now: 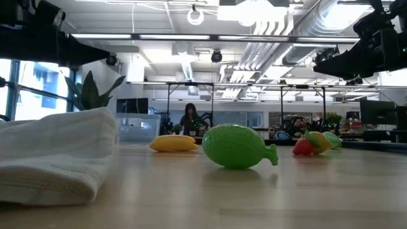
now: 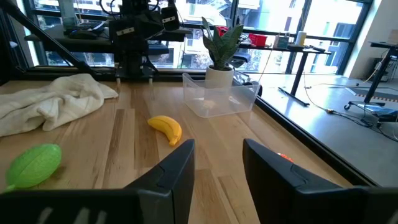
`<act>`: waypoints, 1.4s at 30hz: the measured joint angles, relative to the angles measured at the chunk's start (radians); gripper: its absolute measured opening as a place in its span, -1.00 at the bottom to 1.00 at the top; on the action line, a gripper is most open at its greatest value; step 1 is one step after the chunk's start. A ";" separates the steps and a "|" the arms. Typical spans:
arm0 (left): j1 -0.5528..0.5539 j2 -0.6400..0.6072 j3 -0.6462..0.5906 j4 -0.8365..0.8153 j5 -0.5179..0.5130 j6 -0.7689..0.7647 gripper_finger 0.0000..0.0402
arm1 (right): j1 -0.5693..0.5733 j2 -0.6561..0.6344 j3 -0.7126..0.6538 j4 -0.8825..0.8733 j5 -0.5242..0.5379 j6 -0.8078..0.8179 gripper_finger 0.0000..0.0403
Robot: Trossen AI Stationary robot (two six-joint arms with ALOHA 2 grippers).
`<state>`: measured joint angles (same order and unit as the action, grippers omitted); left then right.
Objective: Pick and placing Produce into tupperware
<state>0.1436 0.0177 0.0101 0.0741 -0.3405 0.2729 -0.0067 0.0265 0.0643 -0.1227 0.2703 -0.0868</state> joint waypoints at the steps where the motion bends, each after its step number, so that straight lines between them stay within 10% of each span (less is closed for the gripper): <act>1: 0.000 0.000 0.000 0.012 0.000 -0.060 -0.99 | 0.000 0.000 0.000 0.000 0.000 0.000 -0.38; 7: 0.000 0.000 0.000 0.122 -0.019 -0.422 -0.99 | 0.000 0.000 -0.002 0.013 0.000 0.033 -0.38; 20: 0.000 -0.001 0.000 0.218 -0.019 -0.573 -0.99 | 0.000 0.000 -0.003 0.564 0.000 0.656 -0.38; 42: 0.000 -0.001 0.000 0.237 0.014 -0.497 -0.99 | 0.000 0.000 -0.001 0.681 -0.008 0.637 -0.38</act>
<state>0.1440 0.0170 0.0105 0.3111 -0.3261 -0.2238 -0.0067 0.0265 0.0635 0.5583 0.2618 0.5498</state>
